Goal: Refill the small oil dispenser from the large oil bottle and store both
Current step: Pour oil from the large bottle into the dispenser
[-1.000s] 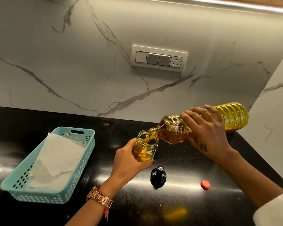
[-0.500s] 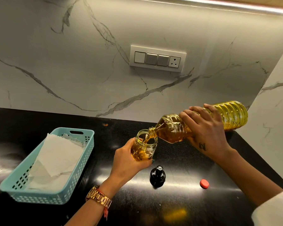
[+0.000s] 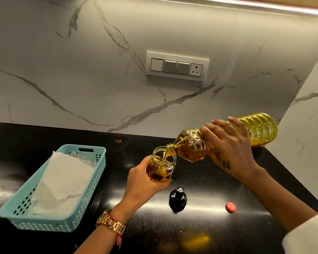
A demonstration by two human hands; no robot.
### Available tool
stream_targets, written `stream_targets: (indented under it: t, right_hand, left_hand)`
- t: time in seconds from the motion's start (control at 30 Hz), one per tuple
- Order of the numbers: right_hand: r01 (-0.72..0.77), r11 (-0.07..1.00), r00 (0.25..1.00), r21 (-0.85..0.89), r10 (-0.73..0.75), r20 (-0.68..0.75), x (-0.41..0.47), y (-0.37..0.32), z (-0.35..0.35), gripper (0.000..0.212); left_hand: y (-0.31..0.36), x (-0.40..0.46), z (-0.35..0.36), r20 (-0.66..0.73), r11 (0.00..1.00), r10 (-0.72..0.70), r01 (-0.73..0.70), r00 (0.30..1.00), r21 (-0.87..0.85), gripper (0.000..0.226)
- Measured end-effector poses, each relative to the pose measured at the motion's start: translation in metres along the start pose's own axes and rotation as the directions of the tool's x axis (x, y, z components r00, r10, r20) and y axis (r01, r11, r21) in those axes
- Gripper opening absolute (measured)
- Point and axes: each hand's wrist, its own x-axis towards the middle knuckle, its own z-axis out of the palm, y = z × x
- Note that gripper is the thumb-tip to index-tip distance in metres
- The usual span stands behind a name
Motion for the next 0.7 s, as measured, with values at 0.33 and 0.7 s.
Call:
stream_targets:
  t: [0.33,0.7]
  right_hand:
    - [-0.040,0.997,0.999,0.060,0.039,0.007,-0.002,-0.004,0.005,0.066]
    - [-0.254,0.947,0.964,0.198,0.231,0.134,-0.011,-0.012,0.017,0.070]
  left_hand:
    - [-0.003,0.001,0.000,0.006,1.000,-0.012,0.012,1.000,-0.007,0.057]
    - [-0.001,0.010,-0.003,-0.001,0.999,-0.011,0.011,1.000,-0.048,0.058]
